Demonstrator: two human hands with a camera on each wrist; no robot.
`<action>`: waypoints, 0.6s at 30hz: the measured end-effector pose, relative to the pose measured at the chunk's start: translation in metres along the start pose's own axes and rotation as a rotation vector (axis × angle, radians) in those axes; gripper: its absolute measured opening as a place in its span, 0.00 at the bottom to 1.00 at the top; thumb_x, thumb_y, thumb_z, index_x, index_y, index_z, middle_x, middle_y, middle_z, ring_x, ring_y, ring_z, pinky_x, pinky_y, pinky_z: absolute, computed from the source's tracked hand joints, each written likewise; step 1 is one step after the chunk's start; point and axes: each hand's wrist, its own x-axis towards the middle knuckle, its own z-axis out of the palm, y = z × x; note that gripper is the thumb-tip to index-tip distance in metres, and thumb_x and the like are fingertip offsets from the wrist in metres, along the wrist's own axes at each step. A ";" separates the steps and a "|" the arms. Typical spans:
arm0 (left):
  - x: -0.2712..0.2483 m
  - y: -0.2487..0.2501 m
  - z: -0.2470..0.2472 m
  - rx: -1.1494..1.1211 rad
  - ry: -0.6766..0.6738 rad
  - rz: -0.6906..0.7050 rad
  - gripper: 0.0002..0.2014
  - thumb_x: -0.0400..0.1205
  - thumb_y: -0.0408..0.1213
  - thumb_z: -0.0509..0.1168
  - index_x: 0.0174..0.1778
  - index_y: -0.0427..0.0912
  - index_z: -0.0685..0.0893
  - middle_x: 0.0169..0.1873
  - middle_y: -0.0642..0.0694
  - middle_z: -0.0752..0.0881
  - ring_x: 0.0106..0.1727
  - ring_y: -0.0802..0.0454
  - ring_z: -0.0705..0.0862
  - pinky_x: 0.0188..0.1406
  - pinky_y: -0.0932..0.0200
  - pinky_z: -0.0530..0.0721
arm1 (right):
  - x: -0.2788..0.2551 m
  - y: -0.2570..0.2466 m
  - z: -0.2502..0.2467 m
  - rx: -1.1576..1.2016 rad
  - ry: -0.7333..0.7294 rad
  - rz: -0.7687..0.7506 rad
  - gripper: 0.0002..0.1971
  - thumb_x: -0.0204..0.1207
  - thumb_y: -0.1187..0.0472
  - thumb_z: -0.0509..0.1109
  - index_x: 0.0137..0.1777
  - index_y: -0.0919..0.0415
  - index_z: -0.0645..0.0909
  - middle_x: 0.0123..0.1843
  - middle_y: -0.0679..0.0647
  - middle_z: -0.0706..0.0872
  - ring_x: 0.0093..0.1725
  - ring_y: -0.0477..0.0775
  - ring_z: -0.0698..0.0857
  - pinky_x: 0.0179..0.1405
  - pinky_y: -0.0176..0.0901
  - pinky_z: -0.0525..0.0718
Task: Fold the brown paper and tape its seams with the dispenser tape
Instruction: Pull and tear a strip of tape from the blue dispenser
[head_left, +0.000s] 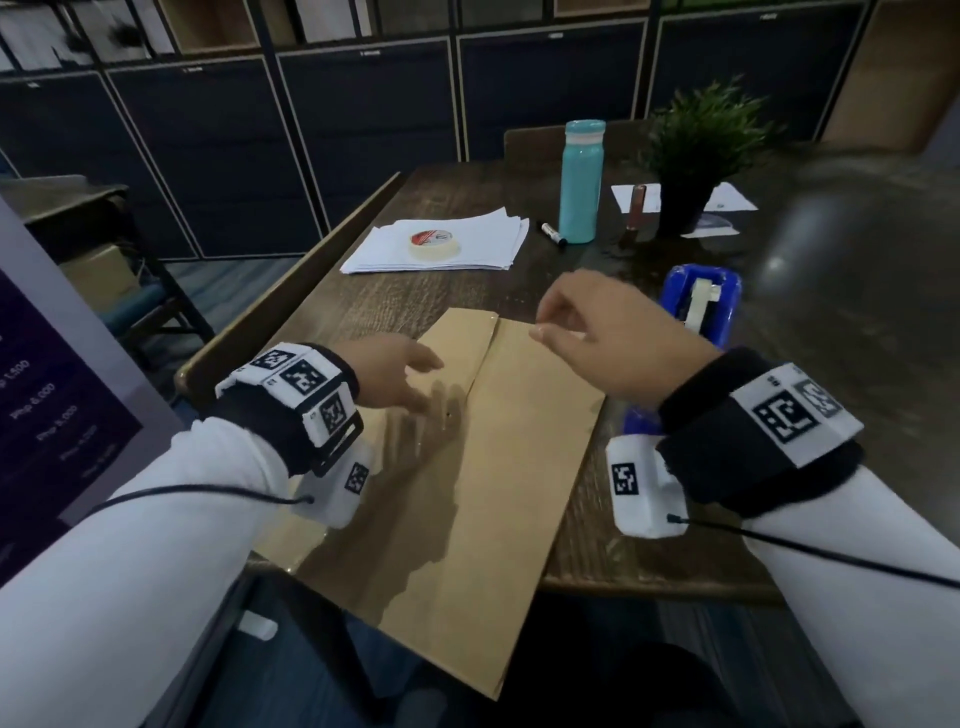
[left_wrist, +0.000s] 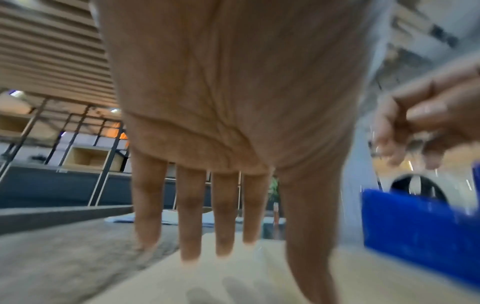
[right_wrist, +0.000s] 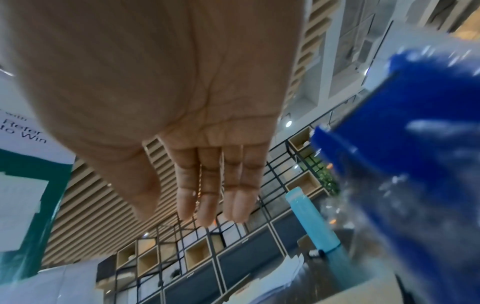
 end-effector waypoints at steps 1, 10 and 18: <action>0.000 0.005 -0.003 -0.043 0.070 0.035 0.27 0.78 0.48 0.71 0.74 0.51 0.74 0.70 0.53 0.80 0.66 0.53 0.80 0.65 0.55 0.77 | -0.001 0.005 -0.004 -0.024 0.047 -0.004 0.15 0.83 0.49 0.61 0.64 0.55 0.77 0.60 0.50 0.78 0.61 0.48 0.77 0.56 0.38 0.74; 0.002 0.086 -0.009 -0.262 0.554 0.342 0.11 0.83 0.47 0.61 0.57 0.53 0.85 0.54 0.55 0.86 0.57 0.56 0.83 0.59 0.48 0.83 | 0.004 0.049 -0.019 -0.064 0.108 0.141 0.29 0.83 0.39 0.52 0.71 0.61 0.75 0.67 0.57 0.77 0.66 0.55 0.75 0.66 0.51 0.74; 0.003 0.141 0.009 -0.421 0.425 0.422 0.14 0.84 0.50 0.60 0.59 0.49 0.85 0.56 0.54 0.84 0.55 0.61 0.79 0.54 0.61 0.77 | -0.003 0.080 -0.024 -0.059 0.111 0.257 0.44 0.75 0.28 0.45 0.76 0.63 0.69 0.74 0.60 0.73 0.73 0.57 0.71 0.73 0.54 0.68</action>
